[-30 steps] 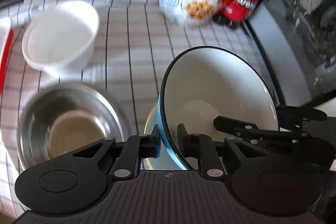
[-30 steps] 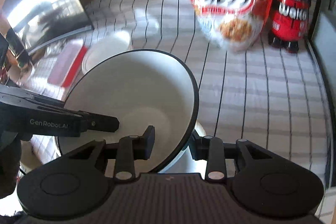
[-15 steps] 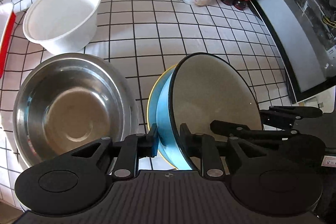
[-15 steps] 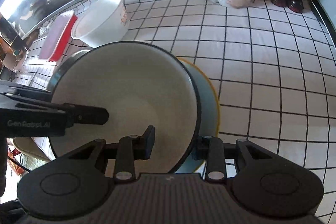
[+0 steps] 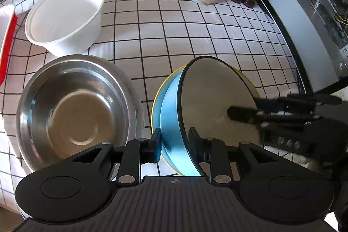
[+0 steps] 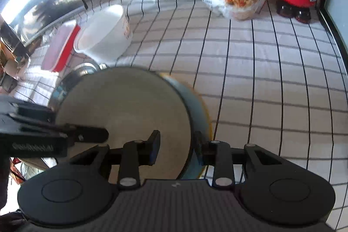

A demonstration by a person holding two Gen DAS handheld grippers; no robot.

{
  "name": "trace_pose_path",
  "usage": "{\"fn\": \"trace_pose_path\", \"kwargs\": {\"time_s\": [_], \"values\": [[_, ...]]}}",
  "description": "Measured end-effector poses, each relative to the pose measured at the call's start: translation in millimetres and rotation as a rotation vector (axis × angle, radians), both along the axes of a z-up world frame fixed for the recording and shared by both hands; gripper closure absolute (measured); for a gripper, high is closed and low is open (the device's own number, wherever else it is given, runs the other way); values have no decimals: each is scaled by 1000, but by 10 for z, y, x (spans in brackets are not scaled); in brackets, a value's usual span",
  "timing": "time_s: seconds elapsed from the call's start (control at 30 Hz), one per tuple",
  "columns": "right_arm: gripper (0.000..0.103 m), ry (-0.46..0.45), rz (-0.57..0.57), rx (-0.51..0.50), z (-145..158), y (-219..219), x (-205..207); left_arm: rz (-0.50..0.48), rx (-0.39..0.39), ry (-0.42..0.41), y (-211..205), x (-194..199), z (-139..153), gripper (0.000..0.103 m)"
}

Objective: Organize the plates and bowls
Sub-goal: 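Open the right gripper to release the blue bowl rim and withdraw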

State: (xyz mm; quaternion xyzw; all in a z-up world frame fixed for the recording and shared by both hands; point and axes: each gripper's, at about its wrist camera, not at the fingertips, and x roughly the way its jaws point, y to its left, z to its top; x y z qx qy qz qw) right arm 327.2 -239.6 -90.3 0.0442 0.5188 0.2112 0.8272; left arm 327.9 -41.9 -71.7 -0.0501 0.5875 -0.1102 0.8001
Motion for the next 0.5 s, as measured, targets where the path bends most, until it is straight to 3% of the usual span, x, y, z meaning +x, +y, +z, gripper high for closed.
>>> {"fn": "trace_pose_path", "kwargs": {"time_s": [0.3,0.5], "values": [[68,-57,35,-47,47,24,-34,-13,-16,-22,-13,114,22,73],[68,-28,20,7,16,-71,-31,-100,51,-17,-134,111,53,73]]}}
